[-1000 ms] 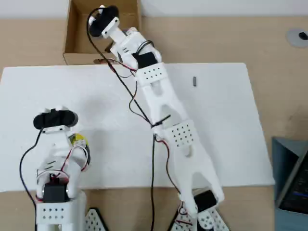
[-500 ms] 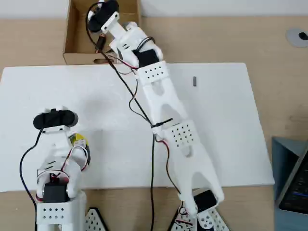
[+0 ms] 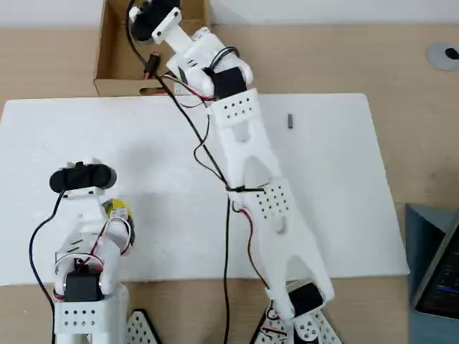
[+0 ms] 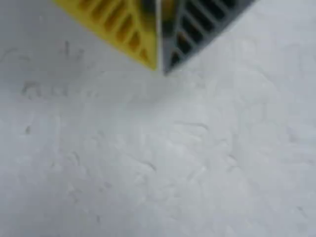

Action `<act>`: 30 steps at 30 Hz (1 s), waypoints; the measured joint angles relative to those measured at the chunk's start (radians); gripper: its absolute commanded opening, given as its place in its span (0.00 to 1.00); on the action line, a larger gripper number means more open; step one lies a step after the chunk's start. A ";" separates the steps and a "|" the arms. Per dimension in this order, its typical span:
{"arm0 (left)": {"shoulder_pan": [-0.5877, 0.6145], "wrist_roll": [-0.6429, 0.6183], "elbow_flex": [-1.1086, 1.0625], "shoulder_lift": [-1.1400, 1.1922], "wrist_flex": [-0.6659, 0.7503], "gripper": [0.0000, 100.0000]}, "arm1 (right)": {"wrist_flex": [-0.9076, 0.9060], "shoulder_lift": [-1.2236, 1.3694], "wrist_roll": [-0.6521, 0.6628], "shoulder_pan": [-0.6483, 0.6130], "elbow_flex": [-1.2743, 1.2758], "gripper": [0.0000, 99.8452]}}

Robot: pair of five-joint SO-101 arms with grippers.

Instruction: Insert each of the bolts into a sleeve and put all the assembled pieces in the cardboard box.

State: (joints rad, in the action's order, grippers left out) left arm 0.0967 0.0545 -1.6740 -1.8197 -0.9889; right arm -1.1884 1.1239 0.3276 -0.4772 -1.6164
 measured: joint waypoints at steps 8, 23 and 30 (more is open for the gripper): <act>0.000 0.000 0.000 0.000 0.000 0.00 | -0.196 -0.192 0.000 0.000 0.000 0.01; 0.000 0.000 0.000 0.000 0.000 0.00 | -0.578 -0.671 -0.115 0.008 0.000 0.01; 0.000 0.000 0.000 0.000 0.000 0.00 | -0.578 -0.993 -0.117 0.052 0.264 0.01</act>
State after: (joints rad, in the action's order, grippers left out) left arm 0.0967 0.0545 -1.6740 -1.8197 -0.9889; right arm -1.7668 0.1312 0.2110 -0.4250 -1.3525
